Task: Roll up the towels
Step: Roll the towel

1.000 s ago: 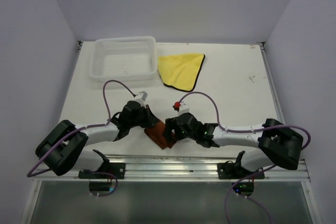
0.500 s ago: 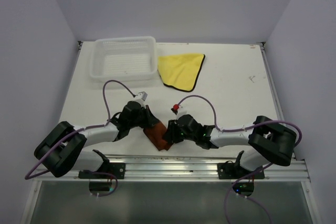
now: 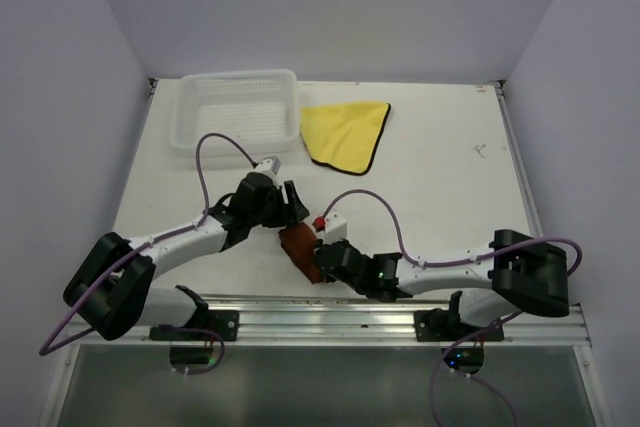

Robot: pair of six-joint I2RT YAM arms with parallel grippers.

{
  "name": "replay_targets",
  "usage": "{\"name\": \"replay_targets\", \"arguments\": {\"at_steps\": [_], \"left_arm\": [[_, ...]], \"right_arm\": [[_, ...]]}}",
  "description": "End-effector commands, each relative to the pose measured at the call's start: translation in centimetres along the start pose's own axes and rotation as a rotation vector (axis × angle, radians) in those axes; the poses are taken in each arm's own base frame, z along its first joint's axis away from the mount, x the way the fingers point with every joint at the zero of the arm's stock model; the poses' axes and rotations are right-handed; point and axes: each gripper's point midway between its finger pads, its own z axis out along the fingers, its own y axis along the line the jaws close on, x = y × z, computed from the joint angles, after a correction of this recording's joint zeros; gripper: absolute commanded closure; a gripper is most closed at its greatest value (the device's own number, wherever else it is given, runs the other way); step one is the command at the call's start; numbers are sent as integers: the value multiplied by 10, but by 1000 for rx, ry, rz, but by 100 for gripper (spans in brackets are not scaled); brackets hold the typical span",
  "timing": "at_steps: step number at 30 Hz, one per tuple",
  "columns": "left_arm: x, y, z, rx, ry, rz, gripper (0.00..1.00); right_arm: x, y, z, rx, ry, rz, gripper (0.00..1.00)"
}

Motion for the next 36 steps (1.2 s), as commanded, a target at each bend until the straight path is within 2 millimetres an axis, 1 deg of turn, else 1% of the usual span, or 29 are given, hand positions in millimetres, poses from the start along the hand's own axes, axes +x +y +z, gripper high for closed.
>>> {"name": "replay_targets", "arguments": {"at_steps": [1, 2, 4, 5, 6, 7, 8, 9, 10, 11, 12, 13, 14, 16, 18, 19, 20, 21, 22, 24, 25, 29, 30, 31, 32, 33, 34, 35, 36], "left_arm": [[-18, -7, -10, -26, -12, 14, 26], [-25, -11, -14, -21, -23, 14, 19], [-22, -10, -19, -32, -5, 14, 12], [-25, -11, -21, -33, -7, 15, 7], [-23, -10, -24, -41, 2, 15, 5], [-23, -10, -26, -43, 6, 13, 3], [-24, -13, -27, -37, 13, 12, 1], [-20, -12, -29, -45, 34, 10, 0], [-19, -13, -30, -42, 43, 10, 0], [-18, -16, -32, -29, 53, 9, 0], [-16, -14, -32, -35, 64, 7, 0], [-13, -14, -33, -37, 74, 3, 0], [-9, -11, -34, -50, 95, -3, 0], [-5, -8, -35, -63, 112, -10, 0], [-1, -6, -36, -73, 131, -19, 0], [1, -7, -37, -71, 140, -19, 0], [0, -7, -38, -74, 141, -17, 0], [3, -3, -40, -94, 154, -11, 0], [-2, -2, -40, -111, 142, -4, 0], [-1, 2, -43, -134, 154, 3, 0], [-2, 1, -43, -136, 154, 1, 0], [2, 2, -42, -153, 176, -31, 0], [0, 2, -43, -156, 169, -33, 0], [-9, 2, -44, -173, 141, -29, 0], [-11, 3, -48, -195, 144, -22, 0], [-20, 8, -51, -236, 113, -1, 0], [-38, 10, -56, -279, 52, 14, 0], [-46, 12, -61, -303, 27, 24, 0], [-49, 17, -67, -337, 21, 40, 0]], "right_arm": [[-20, -28, 1, 223, -109, -122, 94], [-19, -32, 4, 265, -123, -147, 94], [-18, -28, 3, 288, -144, -188, 95], [-24, -25, 3, 305, -170, -190, 95], [-18, -20, 5, 301, -163, -217, 95], [-24, -13, 7, 298, -176, -222, 94], [-26, -17, 6, 340, -186, -238, 94], [-19, -14, 9, 356, -176, -264, 94], [-27, -6, 10, 362, -194, -262, 94], [-26, -4, 12, 372, -195, -272, 94], [-26, -5, 11, 396, -199, -293, 94], [-27, 0, 14, 404, -204, -299, 94], [-27, -2, 13, 424, -199, -309, 94], [-30, 4, 15, 446, -218, -309, 94], [-30, 6, 18, 463, -218, -321, 94], [-36, 9, 18, 476, -226, -324, 95], [-31, 9, 22, 491, -216, -346, 95], [-32, 10, 23, 497, -218, -342, 95], [-35, 12, 24, 503, -223, -342, 95], [-34, 14, 27, 505, -222, -346, 95], [-36, 18, 28, 500, -226, -340, 95], [-40, 21, 31, 520, -238, -343, 95], [-37, 21, 33, 527, -233, -344, 95], [-39, 22, 33, 530, -234, -345, 95], [-37, 22, 35, 533, -231, -345, 95], [-35, 23, 36, 529, -227, -343, 96], [-32, 21, 37, 530, -222, -342, 96], [-31, 22, 37, 526, -220, -339, 96], [-29, 20, 37, 526, -215, -335, 96]]}}
